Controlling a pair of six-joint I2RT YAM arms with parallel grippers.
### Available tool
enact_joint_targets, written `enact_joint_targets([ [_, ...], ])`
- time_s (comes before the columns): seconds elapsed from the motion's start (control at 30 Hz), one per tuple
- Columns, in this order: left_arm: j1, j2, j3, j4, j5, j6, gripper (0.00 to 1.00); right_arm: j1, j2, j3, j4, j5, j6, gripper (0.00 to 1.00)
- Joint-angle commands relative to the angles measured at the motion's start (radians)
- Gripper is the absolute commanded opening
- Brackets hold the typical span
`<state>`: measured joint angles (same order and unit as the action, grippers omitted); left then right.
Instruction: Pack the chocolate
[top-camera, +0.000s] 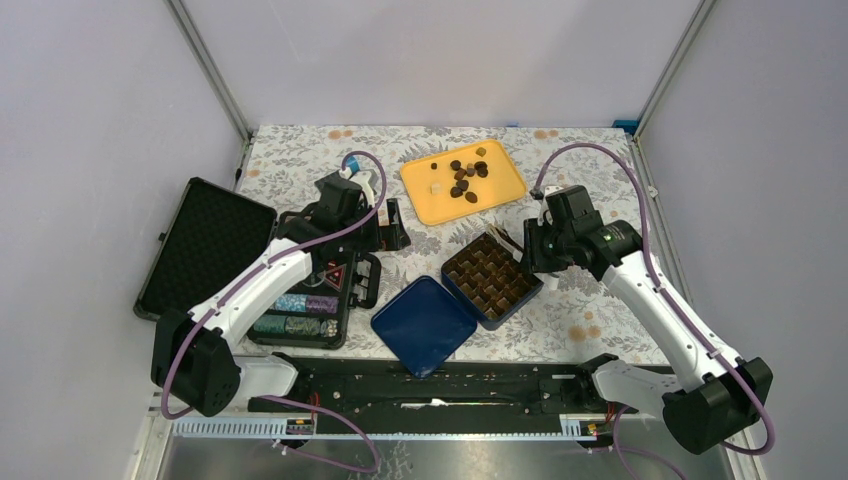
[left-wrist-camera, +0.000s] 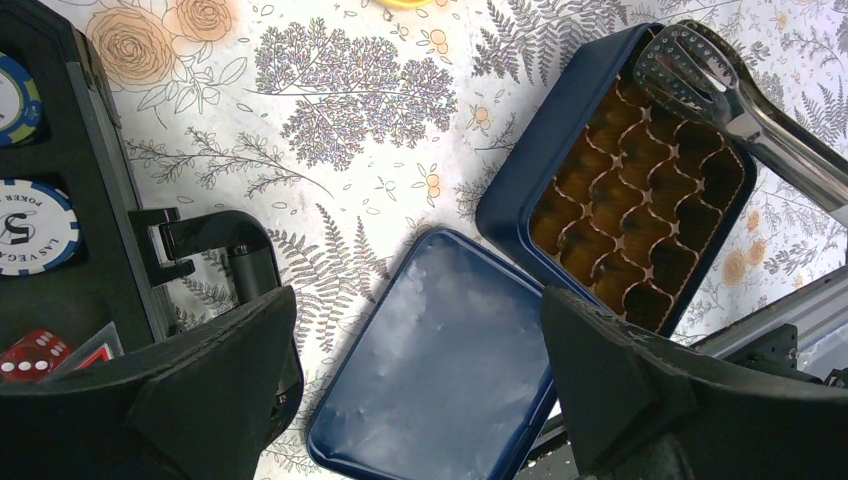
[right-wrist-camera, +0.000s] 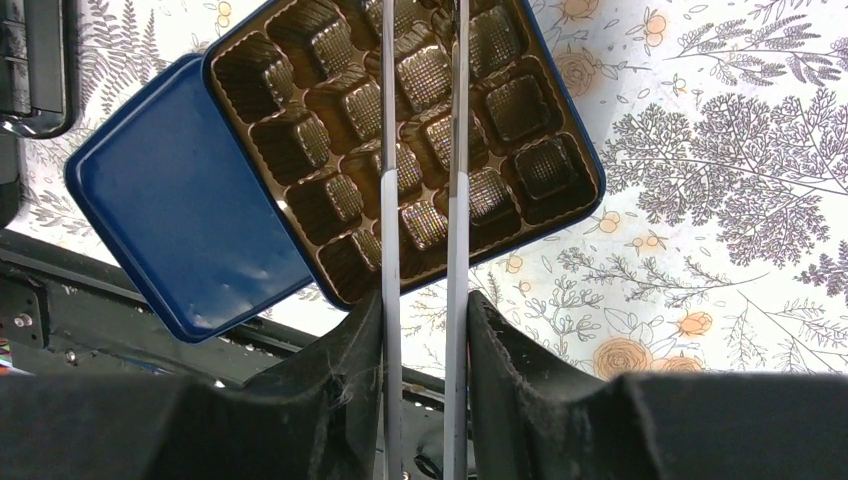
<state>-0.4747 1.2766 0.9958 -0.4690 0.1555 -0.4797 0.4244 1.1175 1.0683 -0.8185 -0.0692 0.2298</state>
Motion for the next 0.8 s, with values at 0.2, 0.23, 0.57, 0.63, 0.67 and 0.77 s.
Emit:
enact_joint_targets([
  [0.2,-0.004,-0.015,0.001,0.046,-0.008,-0.003,0.99,0.010,-0.010,0.006,0.025,0.026,0.007,0.48],
  [0.23,-0.004,-0.013,0.001,0.046,-0.006,-0.003,0.99,0.009,-0.011,0.008,0.025,0.026,0.007,0.47],
  [0.57,-0.004,-0.003,0.007,0.052,0.001,-0.002,0.99,0.010,-0.026,0.097,0.005,0.036,0.003,0.17],
  [0.63,-0.003,0.000,0.006,0.056,0.001,-0.002,0.99,0.010,-0.021,0.132,0.009,0.032,0.000,0.17],
  [0.67,-0.004,0.002,0.006,0.058,0.004,-0.002,0.99,0.010,-0.014,0.146,0.017,0.036,-0.002,0.17],
  [0.77,-0.004,0.013,0.009,0.064,0.008,-0.002,0.99,0.010,0.025,0.180,0.074,0.058,-0.009,0.18],
])
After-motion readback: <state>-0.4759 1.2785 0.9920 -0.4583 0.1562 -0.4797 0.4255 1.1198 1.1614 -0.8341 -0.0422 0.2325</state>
